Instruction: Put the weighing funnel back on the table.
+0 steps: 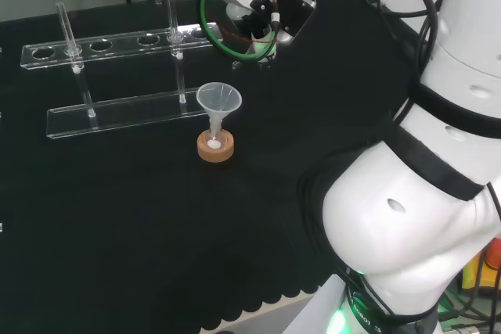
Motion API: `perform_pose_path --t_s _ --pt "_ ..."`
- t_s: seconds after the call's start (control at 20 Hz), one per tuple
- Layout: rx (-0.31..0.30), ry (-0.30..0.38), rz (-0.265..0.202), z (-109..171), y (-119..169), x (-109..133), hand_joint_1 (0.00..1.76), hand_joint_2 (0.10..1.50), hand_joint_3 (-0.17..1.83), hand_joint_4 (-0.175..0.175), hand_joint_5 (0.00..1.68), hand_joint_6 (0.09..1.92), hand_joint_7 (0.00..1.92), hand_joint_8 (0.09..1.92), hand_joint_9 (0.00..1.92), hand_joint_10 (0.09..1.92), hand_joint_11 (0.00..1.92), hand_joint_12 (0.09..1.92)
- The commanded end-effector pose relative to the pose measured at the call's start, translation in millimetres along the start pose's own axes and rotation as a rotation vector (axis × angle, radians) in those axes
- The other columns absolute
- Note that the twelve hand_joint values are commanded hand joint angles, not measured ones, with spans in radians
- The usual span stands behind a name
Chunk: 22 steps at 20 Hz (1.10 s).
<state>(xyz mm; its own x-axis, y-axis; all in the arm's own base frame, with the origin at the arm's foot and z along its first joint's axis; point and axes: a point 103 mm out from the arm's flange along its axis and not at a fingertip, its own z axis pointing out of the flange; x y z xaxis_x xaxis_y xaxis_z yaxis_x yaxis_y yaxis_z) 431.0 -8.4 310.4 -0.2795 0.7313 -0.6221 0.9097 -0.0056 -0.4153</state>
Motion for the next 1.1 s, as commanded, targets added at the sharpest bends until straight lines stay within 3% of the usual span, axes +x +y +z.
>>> perform_pose_path --t_s 0.05,0.35,1.1 --pt "-0.058 0.137 -0.042 16.6 5.7 1.4 1.08 0.75 0.64 0.128 1.10 0.98 1.15 0.56 1.40 0.12 1.06 0.88" --pt "-0.096 0.211 -0.038 32.1 8.2 -5.8 1.08 0.75 0.64 0.126 1.10 0.98 1.15 0.56 1.40 0.12 1.06 0.88" --pt "-0.123 0.308 -0.034 63.6 25.3 -14.6 1.08 0.75 0.64 0.120 1.09 0.98 1.15 0.56 1.40 0.12 1.06 0.88"
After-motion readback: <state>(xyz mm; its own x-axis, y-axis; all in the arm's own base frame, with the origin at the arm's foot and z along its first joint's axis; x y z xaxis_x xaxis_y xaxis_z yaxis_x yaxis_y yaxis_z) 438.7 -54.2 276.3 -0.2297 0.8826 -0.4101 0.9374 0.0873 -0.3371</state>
